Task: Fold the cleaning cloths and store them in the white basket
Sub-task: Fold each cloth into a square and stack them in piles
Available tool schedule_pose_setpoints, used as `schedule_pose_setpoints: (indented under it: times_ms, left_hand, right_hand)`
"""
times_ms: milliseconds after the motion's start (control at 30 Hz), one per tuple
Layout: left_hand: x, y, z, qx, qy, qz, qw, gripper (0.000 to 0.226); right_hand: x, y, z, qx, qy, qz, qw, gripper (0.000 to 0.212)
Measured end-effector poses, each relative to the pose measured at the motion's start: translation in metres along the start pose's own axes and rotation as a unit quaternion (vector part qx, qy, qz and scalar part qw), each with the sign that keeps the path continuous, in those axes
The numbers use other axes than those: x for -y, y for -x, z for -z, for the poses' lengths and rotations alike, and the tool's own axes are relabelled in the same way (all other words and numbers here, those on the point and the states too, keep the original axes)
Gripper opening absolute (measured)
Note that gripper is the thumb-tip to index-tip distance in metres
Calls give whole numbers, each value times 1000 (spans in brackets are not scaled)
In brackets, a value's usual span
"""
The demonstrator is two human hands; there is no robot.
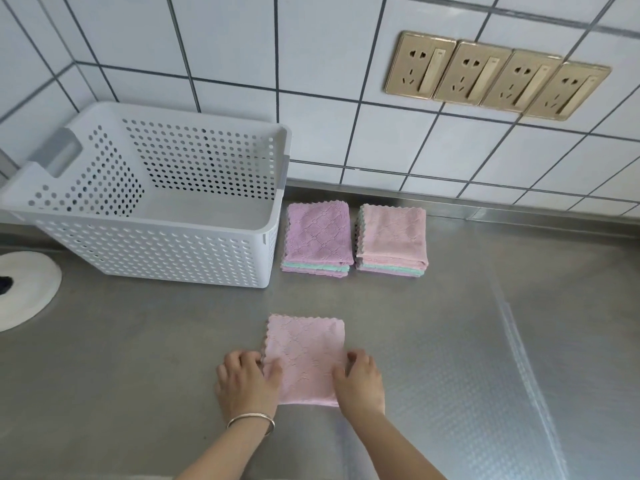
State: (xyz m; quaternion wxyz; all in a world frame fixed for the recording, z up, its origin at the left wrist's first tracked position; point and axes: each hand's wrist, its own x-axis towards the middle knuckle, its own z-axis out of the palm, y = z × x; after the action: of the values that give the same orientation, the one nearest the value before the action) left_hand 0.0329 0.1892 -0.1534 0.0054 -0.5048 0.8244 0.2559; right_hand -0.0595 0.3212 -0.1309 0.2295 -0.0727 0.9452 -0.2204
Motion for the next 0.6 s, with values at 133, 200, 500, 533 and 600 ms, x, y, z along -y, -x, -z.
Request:
schedule_pose_setpoints:
  times_ms: [133,200,500,533,600]
  left_hand:
    - [-9,1,0,28,37,36,998,22]
    - [-19,2,7,49,146,45,987,10]
    - [-120,-41,65,-5,362,-38,931,30]
    - [-133,-53,71,-8,366,-47,929,32]
    - [-157,-78,77,-22,376,-64,924,35]
  right_hand:
    - [4,4,-5,66,-24,-38,997,29]
    - [5,6,1,64,-94,-32,993,19]
    - [58,-42,87,-65,-284,68,954,10]
    - [69,-55,96,-67,-292,72,951,9]
    - [90,-84,108,-66,-303,70,948,15]
